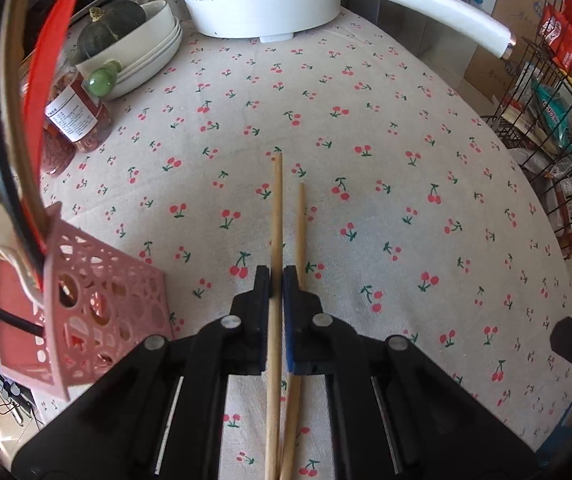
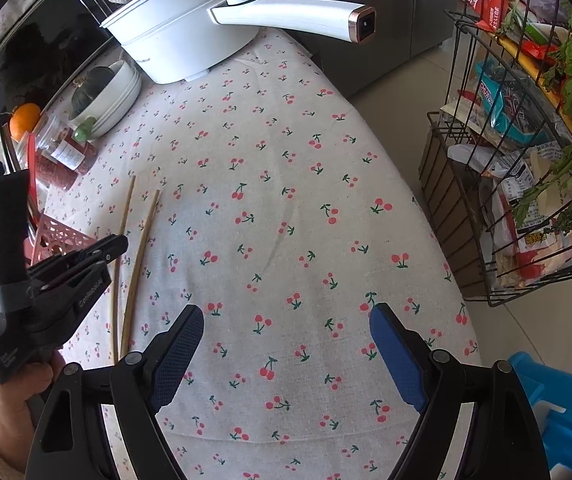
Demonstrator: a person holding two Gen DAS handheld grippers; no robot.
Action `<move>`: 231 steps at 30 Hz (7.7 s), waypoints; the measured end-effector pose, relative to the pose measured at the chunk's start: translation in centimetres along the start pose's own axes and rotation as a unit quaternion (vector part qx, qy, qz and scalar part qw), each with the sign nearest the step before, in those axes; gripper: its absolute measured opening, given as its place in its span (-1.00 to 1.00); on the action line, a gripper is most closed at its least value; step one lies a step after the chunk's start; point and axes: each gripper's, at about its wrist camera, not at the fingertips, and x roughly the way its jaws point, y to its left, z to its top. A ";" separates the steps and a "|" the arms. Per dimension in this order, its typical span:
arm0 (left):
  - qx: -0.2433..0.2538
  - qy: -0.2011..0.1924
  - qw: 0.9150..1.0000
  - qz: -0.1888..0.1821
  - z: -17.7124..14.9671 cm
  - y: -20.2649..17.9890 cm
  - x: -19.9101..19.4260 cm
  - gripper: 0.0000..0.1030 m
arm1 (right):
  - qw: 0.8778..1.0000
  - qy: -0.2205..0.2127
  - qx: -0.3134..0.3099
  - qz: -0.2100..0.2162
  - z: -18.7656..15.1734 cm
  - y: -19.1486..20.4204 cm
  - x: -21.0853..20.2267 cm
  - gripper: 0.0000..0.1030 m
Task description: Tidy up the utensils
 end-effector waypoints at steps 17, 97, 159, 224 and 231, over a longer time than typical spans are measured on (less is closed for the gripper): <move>-0.045 -0.147 0.984 -0.091 -7.9 6.9 -12.6 -0.86 | 0.999 0.015 -0.028 -0.017 -0.8 4.2 1.7 0.67; -0.147 -0.377 0.910 -0.088 -8.3 14.0 -22.2 -0.86 | 0.935 -0.276 -0.085 0.209 -1.7 11.5 -14.3 -0.86; -0.236 -0.203 0.950 0.006 -9.3 19.2 -14.6 0.50 | 0.924 -0.304 -0.173 0.156 -1.7 27.4 -4.0 -0.86; -0.123 -0.230 0.965 0.035 -14.4 7.2 -20.3 0.98 | 0.949 -0.284 -0.131 -0.028 -10.7 11.6 -14.9 1.00; -0.122 -0.226 0.966 0.032 -14.4 7.2 -20.1 0.98 | 0.949 -0.284 -0.131 -0.030 -10.7 11.6 -14.9 1.00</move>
